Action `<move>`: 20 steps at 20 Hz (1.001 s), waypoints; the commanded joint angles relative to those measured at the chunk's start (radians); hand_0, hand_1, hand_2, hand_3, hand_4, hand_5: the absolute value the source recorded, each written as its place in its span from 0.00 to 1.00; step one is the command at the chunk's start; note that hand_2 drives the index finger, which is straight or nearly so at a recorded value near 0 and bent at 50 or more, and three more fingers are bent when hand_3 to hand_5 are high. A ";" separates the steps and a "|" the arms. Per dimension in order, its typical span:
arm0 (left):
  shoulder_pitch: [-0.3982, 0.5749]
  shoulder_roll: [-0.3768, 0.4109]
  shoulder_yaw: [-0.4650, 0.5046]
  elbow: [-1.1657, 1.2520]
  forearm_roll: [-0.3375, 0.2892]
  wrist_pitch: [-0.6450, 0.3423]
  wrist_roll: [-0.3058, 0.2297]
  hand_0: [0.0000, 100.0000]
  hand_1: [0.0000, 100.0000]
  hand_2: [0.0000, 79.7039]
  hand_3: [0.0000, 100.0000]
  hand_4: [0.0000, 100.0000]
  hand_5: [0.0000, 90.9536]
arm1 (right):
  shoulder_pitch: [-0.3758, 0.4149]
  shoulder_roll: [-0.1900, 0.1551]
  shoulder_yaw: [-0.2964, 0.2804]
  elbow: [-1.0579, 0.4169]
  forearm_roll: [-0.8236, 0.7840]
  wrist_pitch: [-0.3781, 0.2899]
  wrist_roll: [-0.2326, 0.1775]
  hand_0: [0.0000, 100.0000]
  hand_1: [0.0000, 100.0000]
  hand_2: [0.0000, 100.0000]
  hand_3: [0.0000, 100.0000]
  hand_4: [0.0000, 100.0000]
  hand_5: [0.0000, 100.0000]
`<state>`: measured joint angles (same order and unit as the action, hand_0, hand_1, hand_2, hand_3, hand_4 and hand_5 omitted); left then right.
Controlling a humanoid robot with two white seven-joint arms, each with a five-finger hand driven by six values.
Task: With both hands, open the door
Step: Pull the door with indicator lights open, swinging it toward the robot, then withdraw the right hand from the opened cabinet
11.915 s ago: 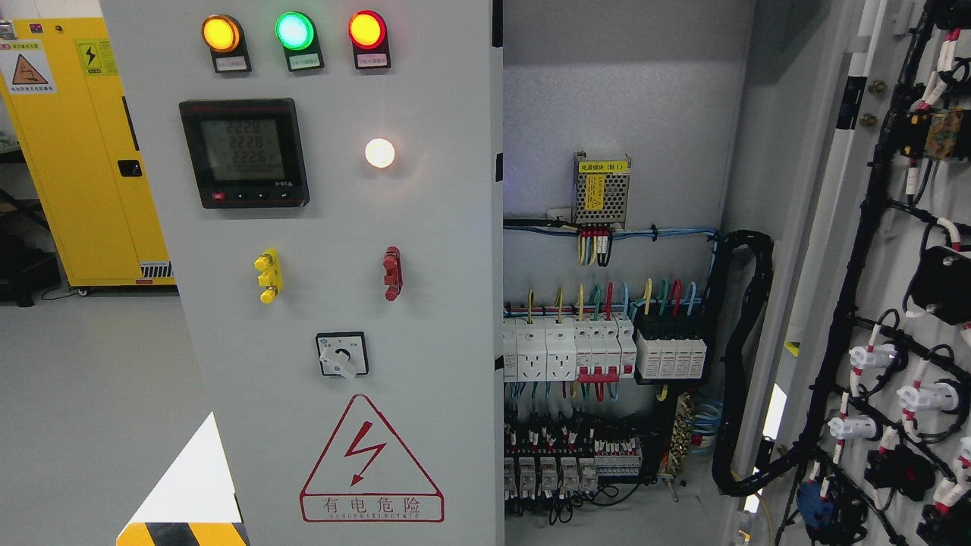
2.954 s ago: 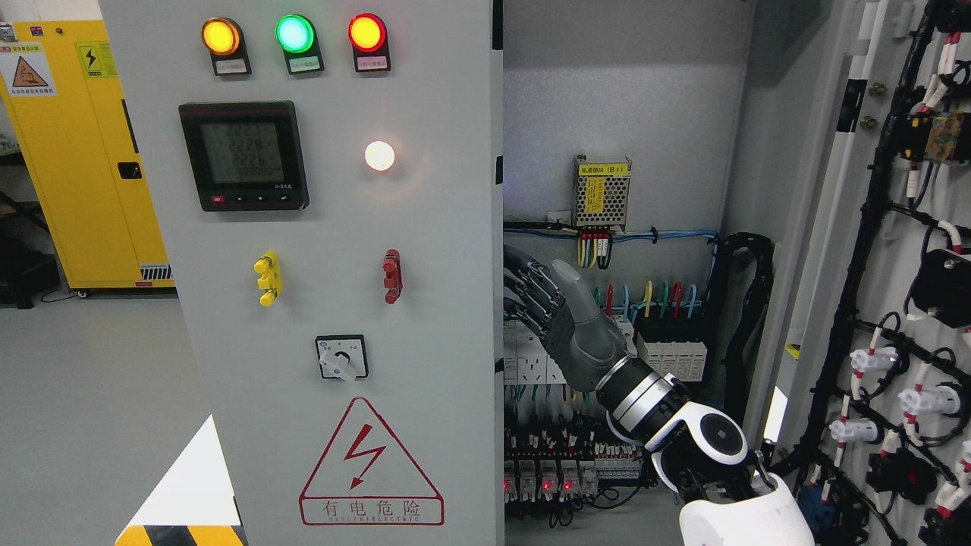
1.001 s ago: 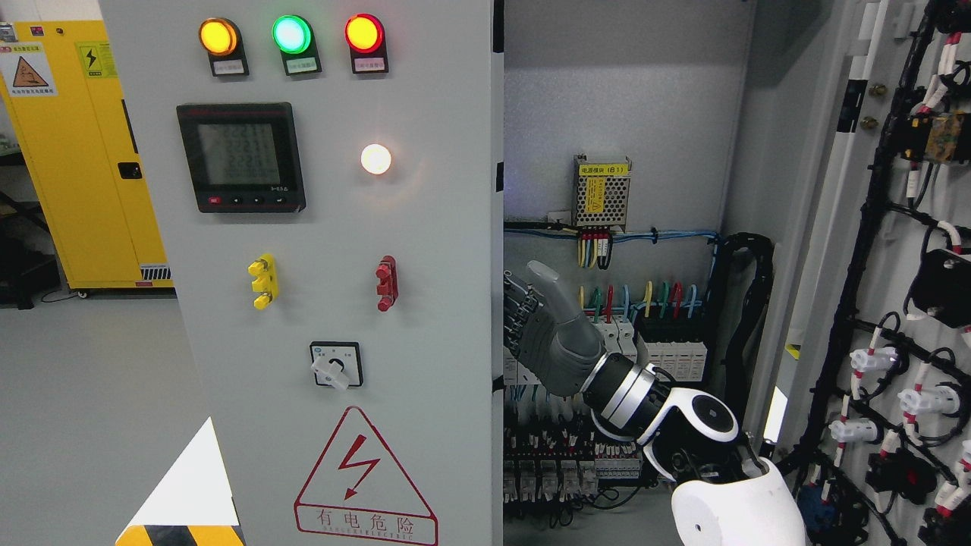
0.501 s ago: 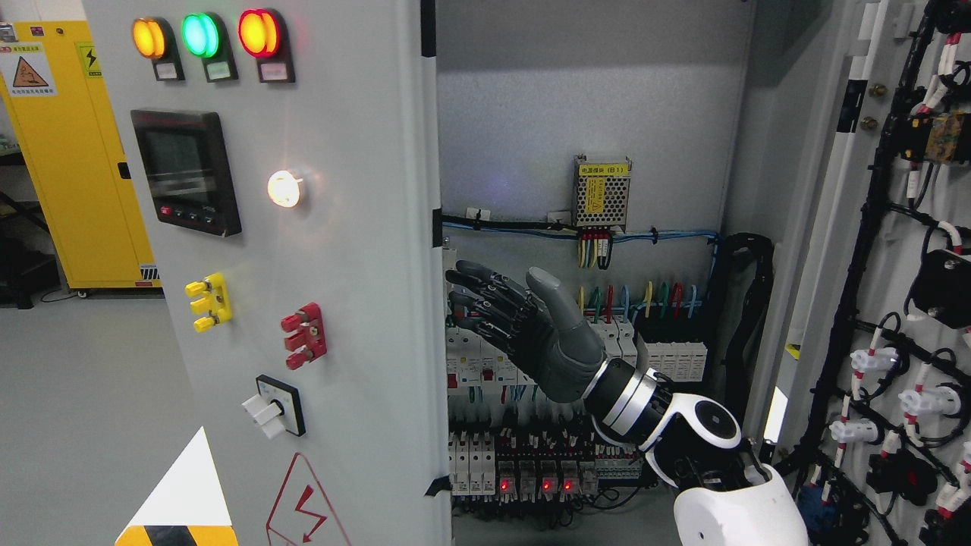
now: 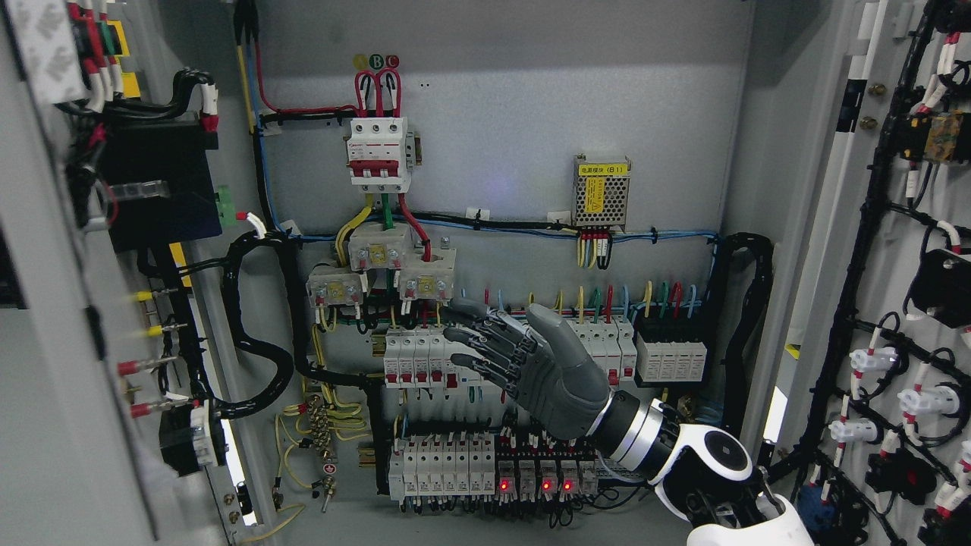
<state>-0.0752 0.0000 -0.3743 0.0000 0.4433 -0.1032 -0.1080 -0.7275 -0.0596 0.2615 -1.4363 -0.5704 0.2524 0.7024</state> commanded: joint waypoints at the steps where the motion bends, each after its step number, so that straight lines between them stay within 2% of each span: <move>1: 0.000 -0.032 0.000 0.020 0.000 0.000 0.001 0.00 0.00 0.00 0.00 0.00 0.00 | 0.048 -0.028 0.091 -0.108 -0.006 0.004 -0.001 0.24 0.00 0.00 0.00 0.00 0.00; 5: 0.000 -0.032 0.000 0.020 0.000 0.000 0.001 0.00 0.00 0.00 0.00 0.00 0.00 | 0.074 -0.054 0.165 -0.174 -0.006 0.005 -0.003 0.24 0.00 0.00 0.00 0.00 0.00; 14: 0.000 -0.032 0.000 0.020 0.000 0.000 0.001 0.00 0.00 0.00 0.00 0.00 0.00 | 0.151 -0.054 0.352 -0.271 -0.003 0.002 -0.007 0.24 0.00 0.00 0.00 0.00 0.00; 20: 0.000 -0.032 0.000 0.020 0.000 0.000 0.001 0.00 0.00 0.00 0.00 0.00 0.00 | 0.198 -0.045 0.438 -0.317 0.012 0.004 -0.009 0.24 0.00 0.00 0.00 0.00 0.00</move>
<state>-0.0752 0.0000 -0.3742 0.0000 0.4433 -0.1019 -0.1080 -0.5745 -0.1013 0.5305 -1.6482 -0.5675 0.2565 0.6947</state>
